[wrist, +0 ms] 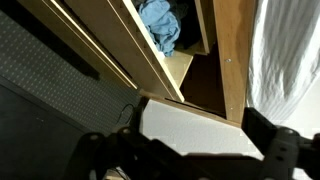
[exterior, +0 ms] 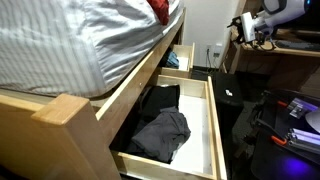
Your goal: Open the topmost drawer on the left, close the topmost drawer on the right
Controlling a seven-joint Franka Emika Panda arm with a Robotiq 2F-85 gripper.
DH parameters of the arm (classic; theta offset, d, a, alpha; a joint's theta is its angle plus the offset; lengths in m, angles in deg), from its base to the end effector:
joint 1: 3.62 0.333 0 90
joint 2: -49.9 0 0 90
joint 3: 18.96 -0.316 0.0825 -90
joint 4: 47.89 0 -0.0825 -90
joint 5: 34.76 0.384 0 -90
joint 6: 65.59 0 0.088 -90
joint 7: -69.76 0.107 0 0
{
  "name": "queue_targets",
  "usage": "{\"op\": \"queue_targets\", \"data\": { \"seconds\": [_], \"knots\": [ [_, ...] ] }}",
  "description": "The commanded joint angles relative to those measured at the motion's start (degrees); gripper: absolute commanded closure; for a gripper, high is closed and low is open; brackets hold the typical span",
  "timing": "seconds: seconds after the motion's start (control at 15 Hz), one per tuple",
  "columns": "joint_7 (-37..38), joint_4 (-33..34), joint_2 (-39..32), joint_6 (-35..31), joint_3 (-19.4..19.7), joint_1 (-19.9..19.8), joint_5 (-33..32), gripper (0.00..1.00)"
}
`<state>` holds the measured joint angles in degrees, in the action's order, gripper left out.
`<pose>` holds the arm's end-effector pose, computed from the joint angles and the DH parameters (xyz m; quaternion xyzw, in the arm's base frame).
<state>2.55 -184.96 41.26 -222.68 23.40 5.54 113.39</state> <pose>0.3742 -0.2763 0.2542 -0.5288 0.7079 -0.4024 0.2395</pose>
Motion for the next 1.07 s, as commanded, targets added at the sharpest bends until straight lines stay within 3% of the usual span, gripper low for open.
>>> {"op": "queue_targets", "data": {
  "seconds": [0.0,0.2,0.4,0.47,0.53,0.8,0.87,1.0],
  "knots": [
    [15.58,2.21,-11.06,7.87,-11.07,-9.34,-4.53,0.0],
    [27.99,9.41,-21.6,16.27,-16.31,-17.16,-12.44,0.0],
    [32.99,17.44,-28.95,17.67,-15.89,-21.44,-11.85,0.0],
    [33.58,19.7,-31.17,17.37,-15.58,-22.17,-10.26,0.0],
    [31.09,14.74,-26.89,16.91,-15.32,-20.08,-11.24,0.0],
    [33.13,19.24,-31.1,17.17,-15.09,-21.89,-11.04,0.0],
    [31.56,19.26,-31.22,17.59,-14.77,-21.82,-8.49,0.0],
    [38.32,24.85,-35.71,16.89,-15.76,-24.58,-11.38,0.0]
  ]
}}
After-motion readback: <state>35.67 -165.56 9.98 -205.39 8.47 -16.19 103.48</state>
